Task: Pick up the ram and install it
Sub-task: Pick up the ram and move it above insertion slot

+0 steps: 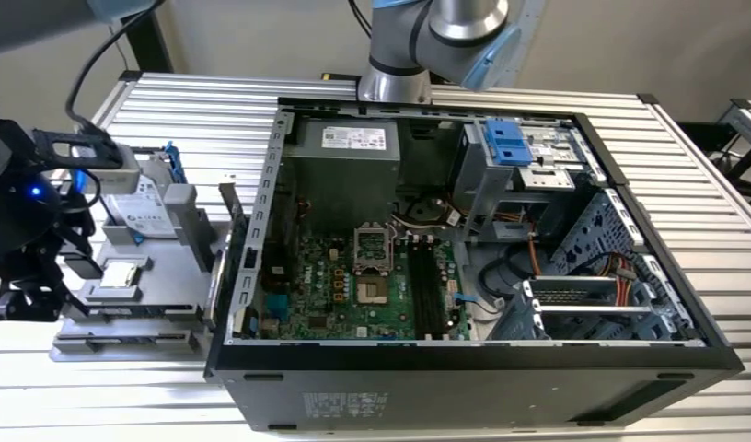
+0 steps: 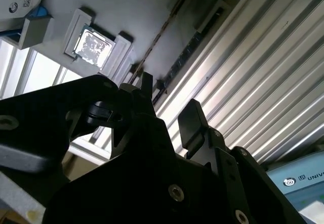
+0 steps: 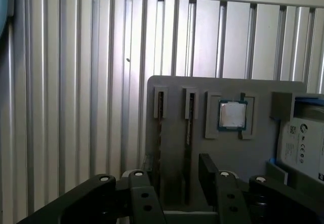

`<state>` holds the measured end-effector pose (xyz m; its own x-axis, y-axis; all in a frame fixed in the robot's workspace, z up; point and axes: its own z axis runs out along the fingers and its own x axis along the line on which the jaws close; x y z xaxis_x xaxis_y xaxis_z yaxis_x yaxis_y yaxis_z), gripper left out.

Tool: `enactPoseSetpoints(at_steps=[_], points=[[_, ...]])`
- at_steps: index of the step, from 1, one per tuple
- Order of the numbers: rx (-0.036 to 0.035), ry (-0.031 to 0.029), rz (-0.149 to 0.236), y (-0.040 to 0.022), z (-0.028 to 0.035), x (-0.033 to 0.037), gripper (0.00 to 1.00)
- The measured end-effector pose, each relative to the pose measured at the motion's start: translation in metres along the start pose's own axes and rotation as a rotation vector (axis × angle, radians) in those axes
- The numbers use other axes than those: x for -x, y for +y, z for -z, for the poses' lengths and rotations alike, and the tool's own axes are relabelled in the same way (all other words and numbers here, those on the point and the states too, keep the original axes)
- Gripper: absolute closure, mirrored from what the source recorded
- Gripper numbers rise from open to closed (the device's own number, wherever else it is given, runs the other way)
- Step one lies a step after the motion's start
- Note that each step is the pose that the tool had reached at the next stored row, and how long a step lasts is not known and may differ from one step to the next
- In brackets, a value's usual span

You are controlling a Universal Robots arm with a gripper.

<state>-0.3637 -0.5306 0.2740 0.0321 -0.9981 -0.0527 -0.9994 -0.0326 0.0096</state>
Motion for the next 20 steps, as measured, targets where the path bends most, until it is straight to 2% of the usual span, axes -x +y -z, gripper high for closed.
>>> enactPoseSetpoints(at_steps=[20], points=[[0.0010, 0.0000, -0.001, -0.0002, -0.0193, -0.0011, 0.00]])
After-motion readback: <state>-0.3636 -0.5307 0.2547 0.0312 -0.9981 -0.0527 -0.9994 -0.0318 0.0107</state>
